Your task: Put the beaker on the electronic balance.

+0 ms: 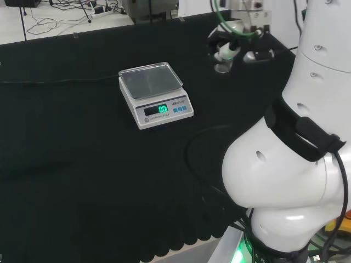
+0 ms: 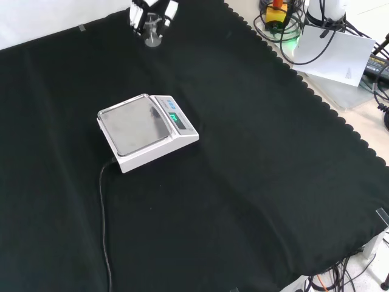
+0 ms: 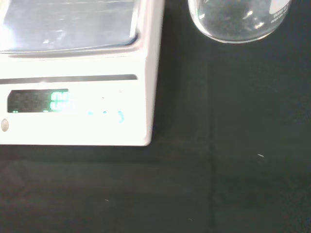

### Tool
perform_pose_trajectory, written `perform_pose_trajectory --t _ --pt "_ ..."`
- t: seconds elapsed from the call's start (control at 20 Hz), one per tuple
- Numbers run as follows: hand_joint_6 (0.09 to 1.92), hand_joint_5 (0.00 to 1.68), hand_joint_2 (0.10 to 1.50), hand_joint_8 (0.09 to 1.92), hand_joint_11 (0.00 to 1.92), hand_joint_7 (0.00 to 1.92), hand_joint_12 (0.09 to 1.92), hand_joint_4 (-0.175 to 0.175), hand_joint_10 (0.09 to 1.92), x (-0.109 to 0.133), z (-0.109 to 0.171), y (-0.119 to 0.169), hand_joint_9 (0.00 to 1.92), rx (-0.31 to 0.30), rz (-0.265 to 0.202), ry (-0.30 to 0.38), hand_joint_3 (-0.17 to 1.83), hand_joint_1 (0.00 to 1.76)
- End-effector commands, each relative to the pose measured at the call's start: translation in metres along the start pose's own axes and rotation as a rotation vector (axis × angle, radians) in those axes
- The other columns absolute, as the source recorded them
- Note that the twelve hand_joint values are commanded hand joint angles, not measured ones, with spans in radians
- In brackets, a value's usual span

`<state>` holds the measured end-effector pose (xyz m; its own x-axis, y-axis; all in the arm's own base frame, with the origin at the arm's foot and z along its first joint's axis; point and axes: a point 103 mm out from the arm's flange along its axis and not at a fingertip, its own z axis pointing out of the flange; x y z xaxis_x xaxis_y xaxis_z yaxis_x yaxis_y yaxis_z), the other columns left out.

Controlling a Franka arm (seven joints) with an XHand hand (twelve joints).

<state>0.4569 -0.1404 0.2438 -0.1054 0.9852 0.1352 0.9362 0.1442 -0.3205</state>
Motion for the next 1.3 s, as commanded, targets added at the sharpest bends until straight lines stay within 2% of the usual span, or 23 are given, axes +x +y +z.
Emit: perform_pose_trajectory --t 0.05,0.25,0.45,0.7,0.8,0.85,1.3 --pt "1.36 0.75 1.25 1.05 0.86 0.59 0.96 -0.175 0.97 0.042 0.008 0.03 0.79 0.036 -0.025 -0.018 0.0 1.1" --pt "1.36 0.75 1.25 1.05 0.86 0.6 0.96 -0.175 0.97 0.066 0.014 0.05 0.8 0.04 -0.076 -0.018 0.0 1.1" --pt "1.35 0.75 1.25 1.05 0.86 0.6 0.96 -0.175 0.97 0.08 0.015 0.069 0.8 0.054 -0.112 -0.016 0.0 1.1" --pt "1.35 0.75 1.25 1.05 0.86 0.61 0.96 -0.175 0.97 0.089 0.013 0.088 0.8 0.065 -0.121 -0.017 -0.01 1.1" --pt "1.35 0.75 1.25 1.05 0.86 0.61 0.96 -0.175 0.97 0.093 0.014 0.099 0.8 0.08 -0.091 -0.029 -0.01 1.1" --pt "1.35 0.75 1.24 1.05 0.86 0.61 0.96 -0.175 0.97 0.096 0.015 0.104 0.8 0.085 -0.092 -0.028 -0.01 1.1" --pt "1.35 0.75 1.24 1.05 0.86 0.61 0.96 -0.175 0.97 0.108 0.026 0.135 0.8 0.111 -0.171 -0.007 0.0 1.1"
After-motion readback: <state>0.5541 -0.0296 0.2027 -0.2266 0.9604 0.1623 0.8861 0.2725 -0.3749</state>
